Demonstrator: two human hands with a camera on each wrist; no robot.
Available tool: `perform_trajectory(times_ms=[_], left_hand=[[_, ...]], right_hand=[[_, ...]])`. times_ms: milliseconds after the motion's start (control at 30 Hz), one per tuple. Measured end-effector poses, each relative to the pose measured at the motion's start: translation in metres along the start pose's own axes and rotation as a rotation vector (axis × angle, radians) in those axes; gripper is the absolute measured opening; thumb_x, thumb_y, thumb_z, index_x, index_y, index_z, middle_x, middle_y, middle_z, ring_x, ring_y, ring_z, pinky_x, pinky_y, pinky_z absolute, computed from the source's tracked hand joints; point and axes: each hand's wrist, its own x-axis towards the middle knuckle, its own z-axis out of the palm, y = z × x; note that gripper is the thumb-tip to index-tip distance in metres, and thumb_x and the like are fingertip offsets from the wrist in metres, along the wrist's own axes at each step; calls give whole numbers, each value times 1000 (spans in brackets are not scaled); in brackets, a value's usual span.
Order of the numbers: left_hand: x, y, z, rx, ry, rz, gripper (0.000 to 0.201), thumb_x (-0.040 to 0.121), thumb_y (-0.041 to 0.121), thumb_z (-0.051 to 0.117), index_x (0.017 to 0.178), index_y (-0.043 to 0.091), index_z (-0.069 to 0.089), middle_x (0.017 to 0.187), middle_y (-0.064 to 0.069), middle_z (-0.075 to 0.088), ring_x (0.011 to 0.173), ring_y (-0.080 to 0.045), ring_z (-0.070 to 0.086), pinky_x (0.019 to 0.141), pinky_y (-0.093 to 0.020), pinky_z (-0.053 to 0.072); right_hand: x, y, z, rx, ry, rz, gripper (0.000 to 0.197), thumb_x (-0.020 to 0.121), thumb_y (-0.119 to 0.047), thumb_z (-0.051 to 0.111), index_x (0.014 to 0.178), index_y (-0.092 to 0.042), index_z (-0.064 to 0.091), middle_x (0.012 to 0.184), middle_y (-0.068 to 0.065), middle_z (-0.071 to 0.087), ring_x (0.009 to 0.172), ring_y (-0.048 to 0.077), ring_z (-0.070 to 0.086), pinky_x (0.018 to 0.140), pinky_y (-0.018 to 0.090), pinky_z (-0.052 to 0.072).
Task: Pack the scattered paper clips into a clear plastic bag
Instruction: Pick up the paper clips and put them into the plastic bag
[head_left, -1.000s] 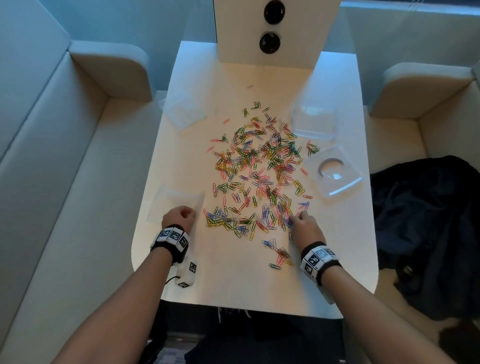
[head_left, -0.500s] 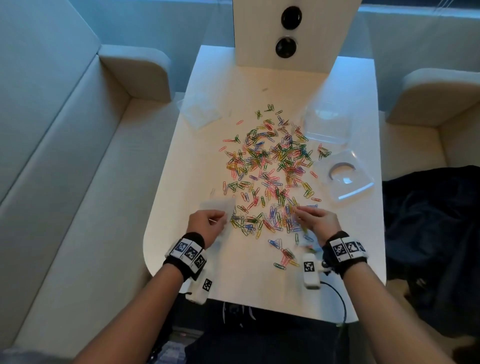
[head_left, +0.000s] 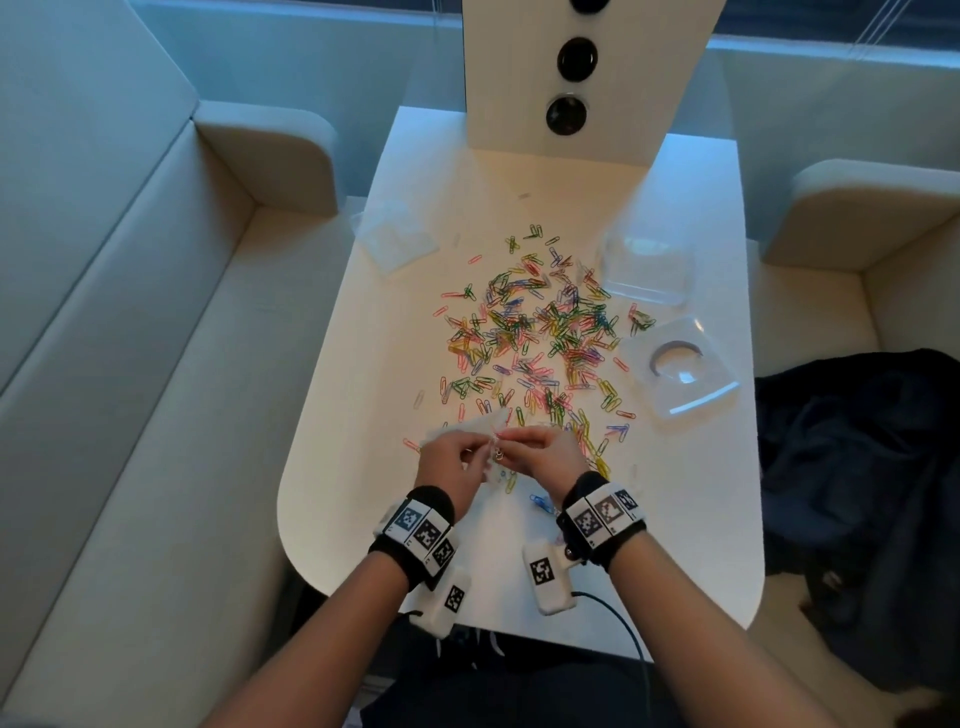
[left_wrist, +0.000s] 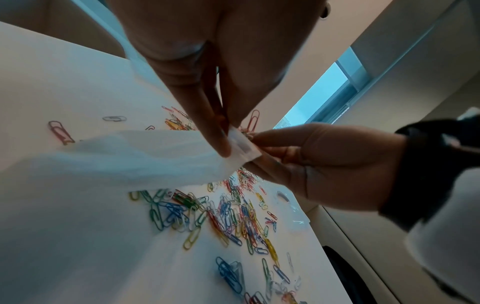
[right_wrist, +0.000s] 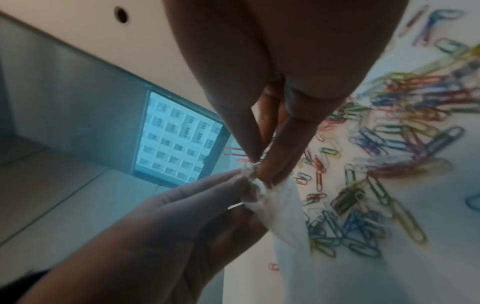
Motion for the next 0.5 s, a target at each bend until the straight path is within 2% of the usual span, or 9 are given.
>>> perform_trajectory(times_ms=[67, 133, 200, 267, 367, 433, 500], left_hand=[[-1, -1, 1, -14, 21, 33, 17, 91, 15, 66, 105, 10, 74, 88, 0, 70, 74, -13, 69, 68, -37, 62], [-3, -1, 1, -30, 26, 65, 17, 91, 13, 66, 105, 9, 74, 88, -1, 69, 76, -14, 69, 67, -37, 62], [-2, -1, 1, -39, 24, 82, 17, 91, 11, 65, 105, 7, 74, 89, -2, 69, 81, -15, 68, 68, -37, 62], [-3, 0, 0, -35, 19, 96, 17, 91, 11, 66, 105, 9, 74, 90, -1, 69, 82, -15, 68, 70, -38, 62], [-3, 6, -3, -7, 3, 135, 17, 90, 11, 66, 105, 12, 74, 88, 1, 69, 78, -14, 68, 72, -38, 61], [-2, 12, -10, -3, 12, 137, 17, 90, 10, 66, 105, 10, 74, 88, 0, 69, 72, -13, 68, 72, -37, 61], [1, 15, -24, -7, 69, 97, 17, 91, 9, 65, 105, 9, 73, 92, -4, 71, 70, -12, 69, 72, -36, 61]], right_hand=[[1, -6, 1, -101, 3, 20, 9, 82, 8, 69, 85, 0, 72, 91, 25, 71, 81, 28, 71, 78, 31, 60], [6, -11, 2, -186, 33, 67, 14, 84, 11, 62, 85, 0, 71, 90, 26, 71, 81, 31, 71, 82, 37, 60], [8, -15, 3, -290, 35, 89, 19, 85, 9, 58, 86, -5, 70, 88, 23, 71, 78, 28, 71, 82, 40, 60], [7, -19, 4, -430, 17, 59, 19, 81, 7, 62, 83, -11, 68, 86, 19, 73, 78, 27, 73, 79, 41, 61], [2, -26, 7, -561, 1, -18, 12, 81, 1, 68, 88, -9, 69, 79, 15, 74, 66, 21, 73, 67, 35, 62], [-2, -33, 8, -610, -34, -103, 9, 85, -6, 70, 94, -6, 71, 78, 13, 74, 57, 14, 70, 57, 25, 60], [-3, -44, 6, -600, -79, -199, 11, 86, -11, 70, 96, -7, 74, 78, 8, 74, 55, 8, 66, 54, 19, 55]])
